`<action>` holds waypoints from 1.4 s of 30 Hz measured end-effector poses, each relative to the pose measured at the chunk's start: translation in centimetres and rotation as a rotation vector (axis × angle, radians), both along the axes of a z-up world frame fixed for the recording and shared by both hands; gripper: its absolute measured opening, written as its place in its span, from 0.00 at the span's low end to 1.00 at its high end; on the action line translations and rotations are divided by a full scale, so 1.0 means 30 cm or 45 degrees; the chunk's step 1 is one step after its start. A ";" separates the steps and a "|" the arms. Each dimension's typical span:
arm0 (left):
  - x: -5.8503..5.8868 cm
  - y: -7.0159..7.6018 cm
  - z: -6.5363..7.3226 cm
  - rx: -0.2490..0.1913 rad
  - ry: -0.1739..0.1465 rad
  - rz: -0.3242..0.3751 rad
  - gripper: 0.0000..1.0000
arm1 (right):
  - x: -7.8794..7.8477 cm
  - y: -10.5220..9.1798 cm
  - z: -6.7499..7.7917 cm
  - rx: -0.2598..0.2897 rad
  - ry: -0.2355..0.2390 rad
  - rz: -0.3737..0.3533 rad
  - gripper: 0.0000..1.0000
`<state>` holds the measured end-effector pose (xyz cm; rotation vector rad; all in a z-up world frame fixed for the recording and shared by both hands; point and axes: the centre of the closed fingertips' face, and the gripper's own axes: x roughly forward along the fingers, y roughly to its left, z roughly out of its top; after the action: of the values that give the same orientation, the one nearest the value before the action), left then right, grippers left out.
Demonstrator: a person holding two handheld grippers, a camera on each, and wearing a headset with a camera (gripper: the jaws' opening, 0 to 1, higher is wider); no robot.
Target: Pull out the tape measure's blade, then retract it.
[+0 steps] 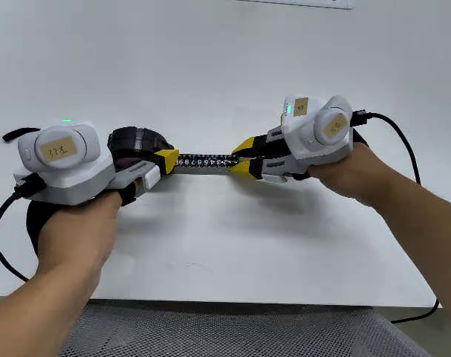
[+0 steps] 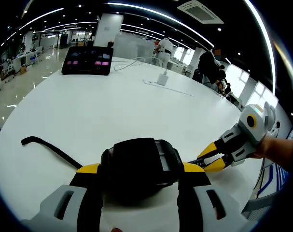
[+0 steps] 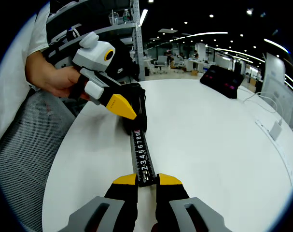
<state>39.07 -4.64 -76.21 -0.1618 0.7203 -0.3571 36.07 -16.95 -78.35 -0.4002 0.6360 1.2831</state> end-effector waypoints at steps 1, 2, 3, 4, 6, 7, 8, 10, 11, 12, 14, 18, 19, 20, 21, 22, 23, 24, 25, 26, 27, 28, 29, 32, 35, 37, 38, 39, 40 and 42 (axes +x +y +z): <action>0.000 0.000 0.000 -0.002 0.000 0.000 0.58 | 0.001 0.008 0.000 0.007 0.002 0.000 0.10; 0.000 0.000 0.000 -0.001 0.000 -0.001 0.58 | 0.002 0.013 0.000 0.009 0.001 0.001 0.10; 0.001 0.000 0.000 -0.002 0.000 -0.001 0.58 | 0.002 0.021 0.000 0.011 0.000 0.004 0.10; 0.001 0.000 0.000 -0.002 0.000 0.000 0.58 | 0.003 0.026 0.001 0.015 0.001 0.003 0.10; 0.001 0.000 0.000 -0.002 -0.001 0.000 0.58 | 0.005 0.040 -0.001 0.021 0.004 0.003 0.10; 0.001 0.001 0.000 -0.003 -0.001 0.000 0.58 | 0.005 0.047 0.000 0.024 0.003 0.004 0.10; 0.000 0.001 -0.001 -0.002 -0.001 -0.001 0.58 | 0.006 0.056 -0.001 0.026 0.003 0.007 0.10; 0.001 0.001 0.000 -0.003 -0.001 0.001 0.58 | 0.008 0.072 0.000 0.032 0.004 0.009 0.10; 0.000 0.001 0.000 -0.002 -0.001 0.000 0.58 | 0.009 0.077 -0.001 0.032 0.003 0.011 0.10; 0.000 0.002 0.000 -0.003 -0.001 0.000 0.58 | 0.009 0.084 -0.001 0.033 0.004 0.014 0.10; 0.000 0.002 0.001 -0.006 -0.001 0.001 0.58 | 0.011 0.100 0.001 0.039 0.003 0.018 0.10; 0.000 0.002 0.001 -0.003 0.000 -0.002 0.58 | 0.009 0.128 -0.001 0.048 0.002 0.029 0.10; -0.001 0.002 0.001 -0.002 0.000 -0.002 0.58 | 0.009 0.133 -0.002 0.051 0.002 0.030 0.10; 0.000 0.002 0.001 -0.002 0.001 -0.003 0.58 | 0.010 0.139 -0.002 0.054 0.004 0.028 0.10; 0.000 0.002 0.000 -0.002 0.001 -0.002 0.58 | 0.011 0.148 -0.002 0.060 0.005 0.028 0.10; 0.000 0.002 0.000 -0.002 0.002 -0.003 0.58 | 0.011 0.154 -0.002 0.062 0.006 0.030 0.10; 0.000 0.002 0.000 -0.003 0.002 -0.003 0.58 | 0.011 0.164 -0.001 0.064 0.005 0.032 0.10; 0.000 0.002 0.000 -0.003 0.001 -0.003 0.58 | 0.011 0.170 -0.001 0.067 0.004 0.034 0.10; 0.000 0.002 -0.001 -0.002 0.001 -0.003 0.58 | 0.012 0.175 -0.002 0.068 0.005 0.035 0.10; 0.001 0.002 -0.001 -0.001 0.002 -0.004 0.58 | 0.013 0.182 -0.002 0.071 0.005 0.037 0.10; 0.001 0.002 -0.001 -0.001 0.002 -0.003 0.58 | 0.013 0.186 -0.001 0.073 0.006 0.038 0.10; 0.001 0.002 -0.002 0.000 0.002 -0.003 0.58 | 0.014 0.193 0.000 0.072 0.004 0.043 0.10; 0.001 0.002 -0.002 -0.001 0.002 -0.002 0.58 | 0.015 0.196 0.000 0.071 0.004 0.046 0.10; 0.001 0.002 -0.001 -0.003 0.002 -0.001 0.58 | 0.016 0.208 0.001 0.073 0.004 0.052 0.10; 0.001 0.001 -0.001 -0.004 0.003 0.000 0.58 | 0.016 0.218 0.001 0.078 0.005 0.054 0.10; 0.001 0.001 -0.001 -0.004 0.002 0.000 0.58 | 0.017 0.224 0.001 0.082 0.007 0.054 0.10; 0.000 0.001 -0.001 -0.005 0.003 0.000 0.58 | 0.016 0.231 0.002 0.083 0.006 0.059 0.10; 0.000 0.001 -0.001 -0.005 0.003 0.001 0.58 | 0.017 0.235 0.002 0.080 0.005 0.063 0.10; 0.000 0.001 -0.001 -0.005 0.003 0.001 0.59 | 0.018 0.238 0.002 0.078 0.005 0.067 0.10; 0.001 0.001 0.000 -0.008 0.004 0.004 0.59 | 0.019 0.243 0.002 0.080 0.011 0.070 0.10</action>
<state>39.09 -4.62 -76.23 -0.1692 0.7222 -0.3558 36.65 -9.64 -78.27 -0.3631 0.5937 1.3542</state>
